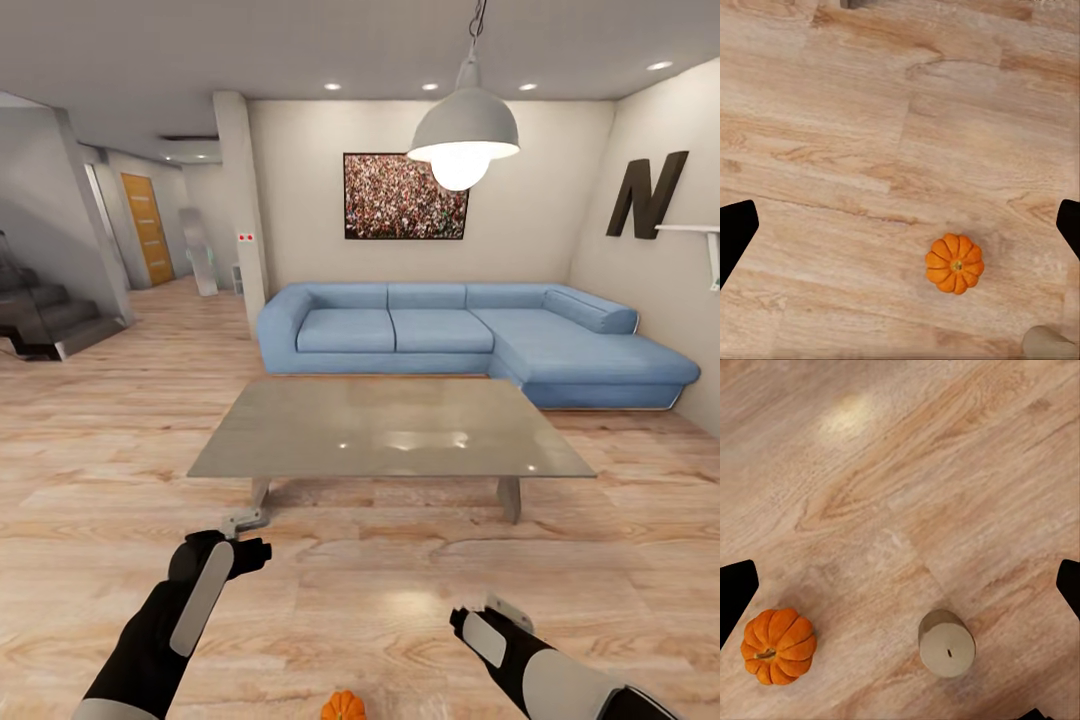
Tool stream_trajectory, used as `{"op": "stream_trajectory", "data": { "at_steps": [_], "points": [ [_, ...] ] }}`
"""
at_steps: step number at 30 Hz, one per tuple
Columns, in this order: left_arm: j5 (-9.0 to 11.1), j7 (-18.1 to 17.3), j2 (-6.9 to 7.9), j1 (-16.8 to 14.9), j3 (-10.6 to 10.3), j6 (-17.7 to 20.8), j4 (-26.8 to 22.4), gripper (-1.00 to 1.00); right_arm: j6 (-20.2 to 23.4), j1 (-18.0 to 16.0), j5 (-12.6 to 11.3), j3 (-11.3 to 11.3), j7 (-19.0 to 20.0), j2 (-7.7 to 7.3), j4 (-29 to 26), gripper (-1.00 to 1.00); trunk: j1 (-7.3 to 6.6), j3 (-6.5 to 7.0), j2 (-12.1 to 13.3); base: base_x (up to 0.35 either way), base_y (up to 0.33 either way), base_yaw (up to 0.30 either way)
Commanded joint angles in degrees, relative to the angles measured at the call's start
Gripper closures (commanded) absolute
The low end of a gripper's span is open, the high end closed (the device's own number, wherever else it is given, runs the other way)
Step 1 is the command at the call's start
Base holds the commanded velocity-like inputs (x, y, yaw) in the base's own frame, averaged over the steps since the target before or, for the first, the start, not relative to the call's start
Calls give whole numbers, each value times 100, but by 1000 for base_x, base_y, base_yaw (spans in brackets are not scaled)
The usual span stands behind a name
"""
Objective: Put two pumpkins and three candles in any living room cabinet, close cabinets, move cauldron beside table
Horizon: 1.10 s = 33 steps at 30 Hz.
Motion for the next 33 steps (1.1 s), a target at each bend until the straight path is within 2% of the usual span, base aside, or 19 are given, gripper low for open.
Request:
{"op": "stream_trajectory", "data": {
  "at_steps": [1,10,15,20,28,33],
  "points": [
    [61,54,0,0,11,18,-11,-100,20,4,-1,35,-33,-4,-10,-100,22,-24,-45,0,0,0],
    [84,36,22,42,122,74,-222,-100,-52,31,15,35,-2,-4,-7,-100,220,-186,-406,0,0,0],
    [94,35,13,43,125,76,-254,-100,-44,32,52,49,285,-2,21,-100,330,-276,-606,0,0,0],
    [99,35,2,43,125,77,-273,-100,-29,32,68,70,397,-2,109,-100,440,-365,-807,0,0,0],
    [100,35,-21,44,127,79,-282,-100,342,32,277,104,431,-2,133,-100,615,-509,-1128,0,0,0],
    [100,35,2,43,132,84,-286,-100,425,32,328,101,433,-12,135,-100,725,-599,-1328,0,0,0]
  ]
}}
